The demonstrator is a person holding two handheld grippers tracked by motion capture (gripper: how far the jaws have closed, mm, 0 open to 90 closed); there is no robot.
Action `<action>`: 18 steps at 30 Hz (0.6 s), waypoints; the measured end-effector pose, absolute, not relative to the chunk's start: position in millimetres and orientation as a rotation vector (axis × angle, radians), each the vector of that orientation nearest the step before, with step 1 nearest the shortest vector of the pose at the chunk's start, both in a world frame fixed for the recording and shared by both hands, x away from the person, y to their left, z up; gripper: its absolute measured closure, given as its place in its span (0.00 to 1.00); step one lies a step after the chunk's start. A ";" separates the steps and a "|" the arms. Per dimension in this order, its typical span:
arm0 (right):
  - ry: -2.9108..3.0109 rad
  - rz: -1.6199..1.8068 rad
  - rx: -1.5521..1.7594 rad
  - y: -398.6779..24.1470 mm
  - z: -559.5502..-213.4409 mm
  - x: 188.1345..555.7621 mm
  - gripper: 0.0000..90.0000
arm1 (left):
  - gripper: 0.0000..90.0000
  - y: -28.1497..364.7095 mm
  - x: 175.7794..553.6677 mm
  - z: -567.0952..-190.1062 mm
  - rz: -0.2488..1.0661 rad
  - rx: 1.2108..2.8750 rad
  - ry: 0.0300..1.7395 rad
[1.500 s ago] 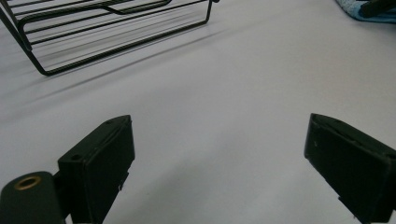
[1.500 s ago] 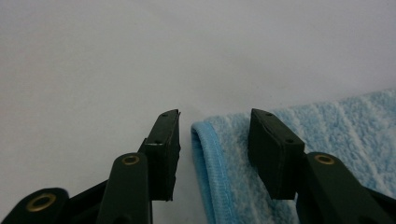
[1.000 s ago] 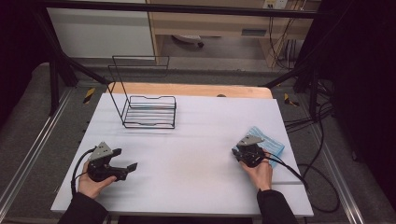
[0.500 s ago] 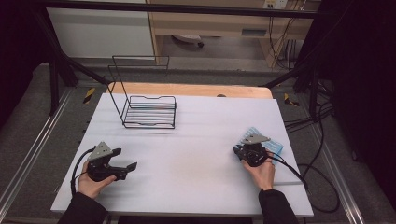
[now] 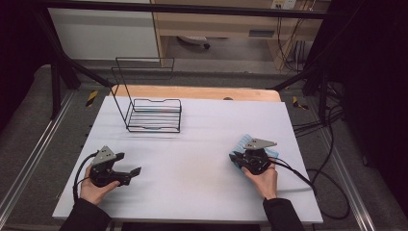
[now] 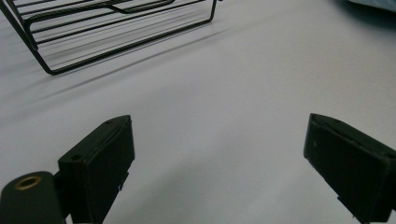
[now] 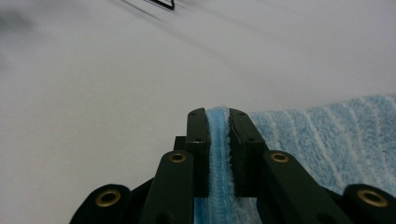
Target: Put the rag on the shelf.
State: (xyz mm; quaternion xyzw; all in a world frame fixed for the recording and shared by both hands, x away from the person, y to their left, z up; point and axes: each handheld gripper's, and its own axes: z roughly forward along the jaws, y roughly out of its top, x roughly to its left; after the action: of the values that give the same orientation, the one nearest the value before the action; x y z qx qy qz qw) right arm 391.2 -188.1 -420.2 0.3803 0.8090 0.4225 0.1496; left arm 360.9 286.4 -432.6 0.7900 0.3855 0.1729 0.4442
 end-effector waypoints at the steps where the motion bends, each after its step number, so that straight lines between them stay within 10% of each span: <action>1: 2.328 1.220 1.088 -186.1 -419.6 390.5 0.89 | 0.10 286.4 360.9 -432.5 0.429 1.959 0.956; 18: 2.440 1.308 1.011 -129.4 -412.1 379.0 0.89 | 0.09 285.8 359.9 -432.1 0.434 1.957 0.961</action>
State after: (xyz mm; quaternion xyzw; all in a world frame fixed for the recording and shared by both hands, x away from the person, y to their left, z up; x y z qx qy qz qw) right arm 379.0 -129.4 -412.1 0.3414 0.8240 0.4417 0.0967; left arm 359.9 285.8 -432.1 0.7892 0.3873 0.1750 0.4433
